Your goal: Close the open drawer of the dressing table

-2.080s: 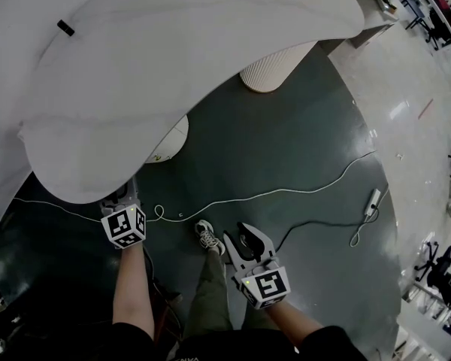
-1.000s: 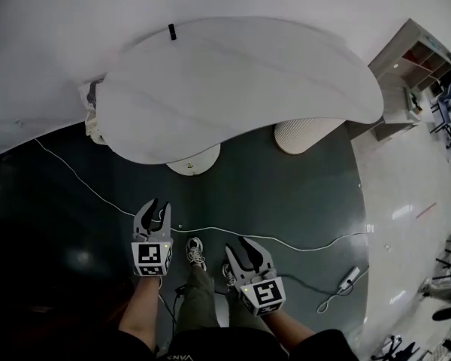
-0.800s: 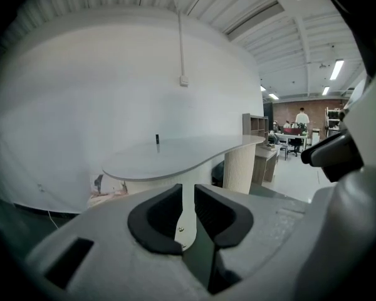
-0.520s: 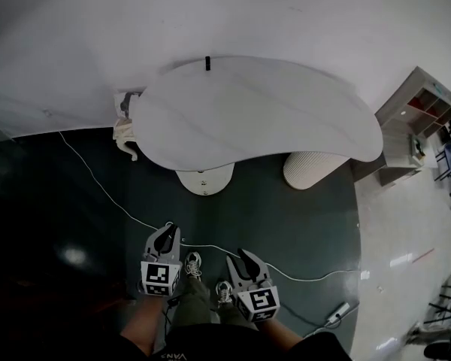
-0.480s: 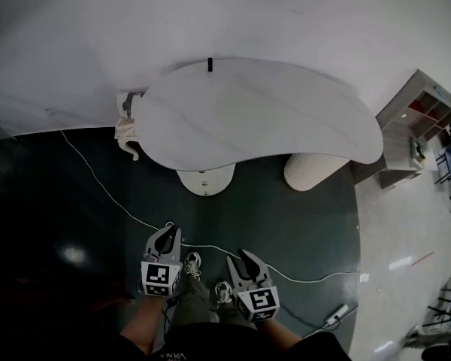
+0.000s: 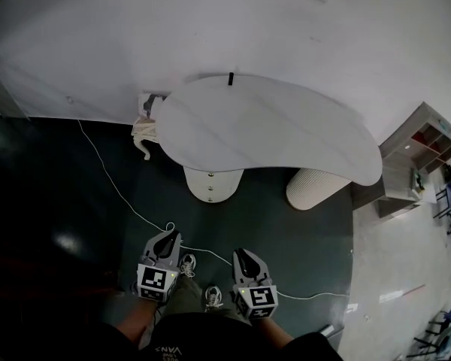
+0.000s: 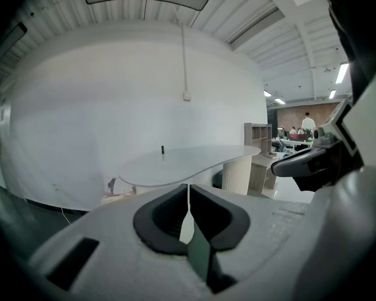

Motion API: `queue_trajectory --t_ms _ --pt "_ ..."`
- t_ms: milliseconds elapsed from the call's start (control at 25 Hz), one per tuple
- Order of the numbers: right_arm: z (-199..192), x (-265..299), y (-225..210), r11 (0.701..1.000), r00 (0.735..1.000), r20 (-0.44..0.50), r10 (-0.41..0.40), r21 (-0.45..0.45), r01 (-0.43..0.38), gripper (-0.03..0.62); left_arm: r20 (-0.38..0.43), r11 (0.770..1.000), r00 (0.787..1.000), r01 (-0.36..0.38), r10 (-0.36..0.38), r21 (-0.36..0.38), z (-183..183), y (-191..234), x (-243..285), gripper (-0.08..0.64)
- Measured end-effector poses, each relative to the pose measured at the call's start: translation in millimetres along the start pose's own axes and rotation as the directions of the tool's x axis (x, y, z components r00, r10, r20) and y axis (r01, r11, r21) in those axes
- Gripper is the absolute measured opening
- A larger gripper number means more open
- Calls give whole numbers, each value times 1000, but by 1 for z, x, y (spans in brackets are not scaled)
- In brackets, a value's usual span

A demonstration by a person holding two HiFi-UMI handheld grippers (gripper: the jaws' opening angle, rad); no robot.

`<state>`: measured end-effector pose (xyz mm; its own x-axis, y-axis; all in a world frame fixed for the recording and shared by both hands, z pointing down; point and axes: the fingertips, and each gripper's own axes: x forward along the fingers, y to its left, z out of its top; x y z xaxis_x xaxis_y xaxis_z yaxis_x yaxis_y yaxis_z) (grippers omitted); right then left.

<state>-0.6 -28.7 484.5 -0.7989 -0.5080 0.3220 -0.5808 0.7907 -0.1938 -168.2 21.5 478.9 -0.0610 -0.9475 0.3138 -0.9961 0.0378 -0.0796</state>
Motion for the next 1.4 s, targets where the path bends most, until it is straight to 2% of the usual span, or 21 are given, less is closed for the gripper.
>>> queue_trajectory --t_ms 280,600,840,1040,1400 --pt "12 -19 10 999 1000 18 24 -40 -24 6 2 1000 1000 -10 10 0 9 -6 -37 23" --pt "22 -32 8 997 1000 9 28 -76 -27 5 14 1000 1000 10 -10 10 27 -27 -65 23" --pt "37 -34 3 995 999 28 36 -99 -33 3 20 1000 1000 4 -4 2 38 -32 -72 23" --pt "50 -29 6 993 997 48 53 -110 -47 3 15 1000 1000 -11 10 23 50 -26 -72 23" --pt "53 -28 11 986 997 13 76 -149 -73 2 39 999 999 12 -14 50 68 -35 -75 21"
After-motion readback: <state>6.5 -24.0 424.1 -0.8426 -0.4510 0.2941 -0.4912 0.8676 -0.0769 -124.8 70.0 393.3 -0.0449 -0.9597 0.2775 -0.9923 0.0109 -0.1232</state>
